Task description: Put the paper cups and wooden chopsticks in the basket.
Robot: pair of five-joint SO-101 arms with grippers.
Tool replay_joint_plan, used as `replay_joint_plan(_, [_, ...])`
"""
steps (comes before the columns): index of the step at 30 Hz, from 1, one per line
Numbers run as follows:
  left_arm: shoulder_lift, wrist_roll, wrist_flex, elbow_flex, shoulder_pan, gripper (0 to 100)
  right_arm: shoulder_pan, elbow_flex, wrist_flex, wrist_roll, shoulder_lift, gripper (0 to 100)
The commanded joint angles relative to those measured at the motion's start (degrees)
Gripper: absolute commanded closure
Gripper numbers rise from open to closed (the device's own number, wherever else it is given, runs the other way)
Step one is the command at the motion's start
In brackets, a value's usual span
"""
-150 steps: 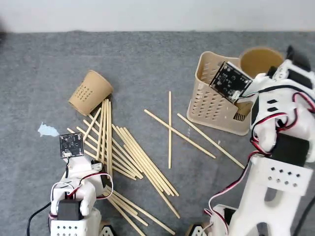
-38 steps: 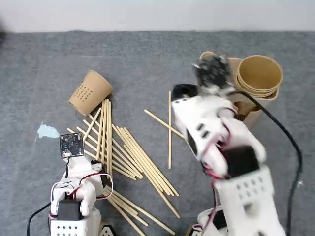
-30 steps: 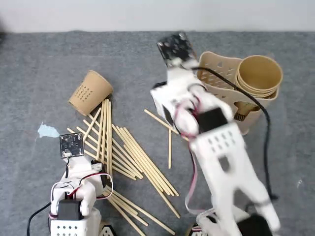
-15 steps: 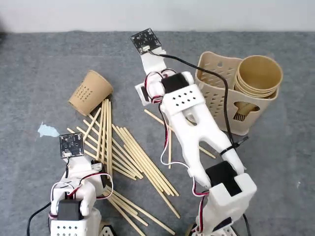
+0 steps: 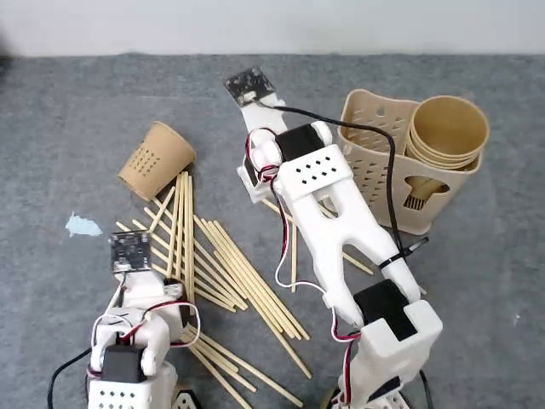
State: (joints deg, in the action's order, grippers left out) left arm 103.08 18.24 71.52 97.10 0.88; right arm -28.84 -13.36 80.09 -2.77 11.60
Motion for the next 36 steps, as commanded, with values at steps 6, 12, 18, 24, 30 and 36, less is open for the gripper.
replay_joint_plan(6, [0.62, -0.44, 0.35, -0.57, 4.31, 98, -0.66, -4.04, 9.27, 0.0, -14.9, 98.6])
replay_joint_plan(12, [0.7, -0.53, 0.0, -4.26, 3.78, 98, -0.31, -4.04, 19.65, 0.0, -26.59, 98.6])
replay_joint_plan(18, [0.7, -0.97, 0.0, -9.89, 3.69, 98, 1.8, -0.88, 22.64, 0.26, -38.9, 98.6])
replay_joint_plan(24, [0.7, -18.64, -3.16, -11.03, -1.67, 96, 6.02, 8.26, 22.11, 0.0, -47.16, 98.6])
replay_joint_plan(30, [0.44, -34.55, -12.13, -16.31, -14.77, 88, 6.29, 18.64, 18.51, 0.0, -51.47, 98.7])
replay_joint_plan(36, [0.18, -38.24, -12.92, -23.87, -17.93, 88, 6.37, 29.01, 13.41, 0.09, -55.16, 98.7])
